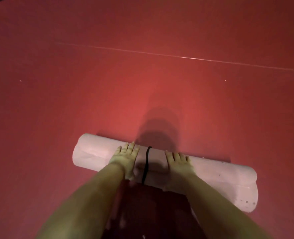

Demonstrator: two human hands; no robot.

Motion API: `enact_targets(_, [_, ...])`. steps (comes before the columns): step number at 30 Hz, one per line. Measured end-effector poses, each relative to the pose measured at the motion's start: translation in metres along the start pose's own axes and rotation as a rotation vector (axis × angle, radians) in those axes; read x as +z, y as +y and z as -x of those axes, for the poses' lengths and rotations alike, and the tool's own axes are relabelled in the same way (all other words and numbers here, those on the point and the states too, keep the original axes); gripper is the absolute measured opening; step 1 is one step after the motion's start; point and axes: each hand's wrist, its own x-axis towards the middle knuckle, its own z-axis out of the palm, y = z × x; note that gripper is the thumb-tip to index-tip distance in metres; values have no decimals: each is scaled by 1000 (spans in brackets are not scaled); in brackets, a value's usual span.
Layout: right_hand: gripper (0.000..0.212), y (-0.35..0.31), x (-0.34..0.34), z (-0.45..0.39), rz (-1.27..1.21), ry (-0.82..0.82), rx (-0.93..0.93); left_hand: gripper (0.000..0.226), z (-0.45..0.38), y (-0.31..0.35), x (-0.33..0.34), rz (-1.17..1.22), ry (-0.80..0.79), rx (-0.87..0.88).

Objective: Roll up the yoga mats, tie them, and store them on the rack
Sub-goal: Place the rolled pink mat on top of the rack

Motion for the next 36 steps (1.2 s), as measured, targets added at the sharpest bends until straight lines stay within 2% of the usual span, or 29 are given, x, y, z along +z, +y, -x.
enact_targets(3, [136, 4, 6, -15, 24, 15, 29, 135, -19, 1, 3, -52, 4, -30])
enact_targets(6, [139, 5, 8, -23, 55, -1, 52, 139, -24, 1, 8, -55, 32, -45])
enact_targets(17, [124, 2, 7, -24, 95, -19, 56, 127, -20, 8, 10, -134, 87, -50])
enact_targets(21, [113, -6, -2, -7, 180, 47, 11, 117, 3, 3, 21, -107, 225, -38])
enact_targets(24, [114, -22, -40, 3, 293, 111, -59, 113, 36, -11, 11, -32, 274, -99])
enact_targets(29, [110, -74, -153, 36, 412, 265, -208, 121, 120, -63, -56, 22, 418, -211])
enact_targets(30, [109, -92, -180, 46, 429, 305, -246, 118, 141, -80, -71, 35, 457, -221])
enact_targets(33, [110, -157, -261, 79, 476, 339, -355, 116, 225, -133, -130, 52, 411, -329])
enact_targets(36, [110, -237, -344, 122, 519, 375, -465, 105, 321, -189, -181, 75, 531, -467])
